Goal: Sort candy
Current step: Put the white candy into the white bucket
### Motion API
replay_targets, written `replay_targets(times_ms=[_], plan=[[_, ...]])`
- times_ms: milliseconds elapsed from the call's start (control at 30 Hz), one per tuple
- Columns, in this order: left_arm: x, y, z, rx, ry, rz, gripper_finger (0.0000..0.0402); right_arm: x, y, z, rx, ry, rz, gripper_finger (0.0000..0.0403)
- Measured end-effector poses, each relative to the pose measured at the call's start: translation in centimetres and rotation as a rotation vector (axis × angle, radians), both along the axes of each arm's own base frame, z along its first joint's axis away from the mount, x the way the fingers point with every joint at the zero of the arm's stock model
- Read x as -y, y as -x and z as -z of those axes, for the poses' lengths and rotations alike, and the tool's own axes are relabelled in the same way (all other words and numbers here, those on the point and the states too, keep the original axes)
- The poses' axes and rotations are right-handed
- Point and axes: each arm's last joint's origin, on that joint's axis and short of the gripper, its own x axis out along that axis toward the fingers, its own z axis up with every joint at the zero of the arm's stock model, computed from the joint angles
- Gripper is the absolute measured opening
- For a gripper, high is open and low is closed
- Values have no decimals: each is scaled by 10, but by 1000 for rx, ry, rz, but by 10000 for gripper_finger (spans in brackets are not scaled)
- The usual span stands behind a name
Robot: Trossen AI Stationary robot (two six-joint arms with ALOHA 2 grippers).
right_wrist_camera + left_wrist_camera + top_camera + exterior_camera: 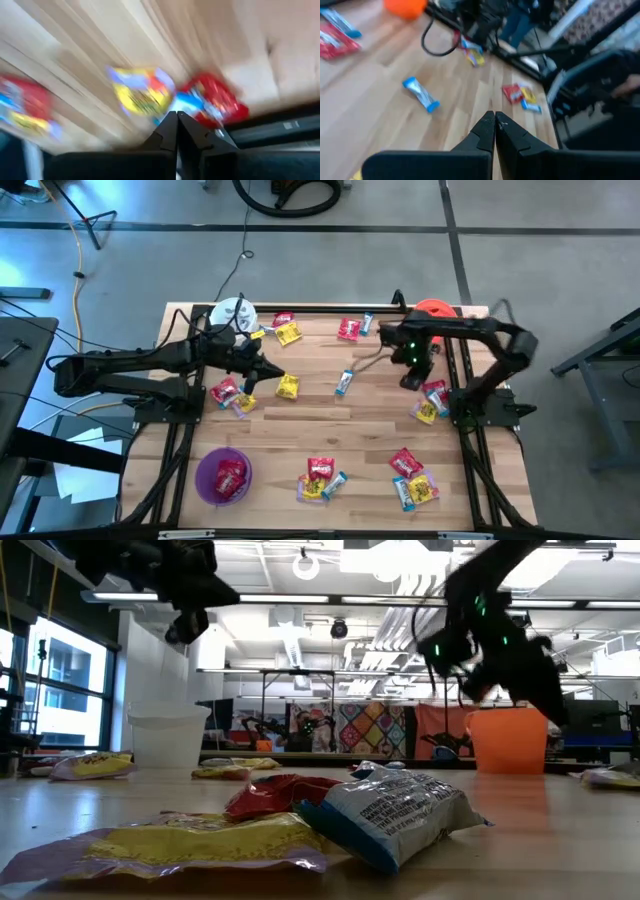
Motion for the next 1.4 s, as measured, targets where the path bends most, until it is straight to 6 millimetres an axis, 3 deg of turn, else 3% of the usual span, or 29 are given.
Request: replay_targets(times_ms=[233, 400, 500, 733, 900, 1133, 1400], plan=[[-4, -5, 2, -2, 2, -115, 7, -10, 5, -62, 355, 178, 219, 1], [-5, -8, 6, -28, -19, -109, 16, -20, 25, -75, 281, 240, 346, 20], [-6, -8, 6, -26, -51, -125, 8, -26, 34, -56, 176, 272, 313, 55], [-5, -7, 3, -5, -68, -109, 2, -38, 56, 15, 49, 205, 313, 153], [-5, -7, 3, -3, -68, -108, 1, -43, 66, 43, 17, 222, 346, 194], [-5, -7, 3, -4, -65, -111, 1, -46, 73, 61, -8, 247, 427, 175], [-6, -7, 3, -3, -49, -120, 1, -47, 74, 65, -15, 239, 448, 84]])
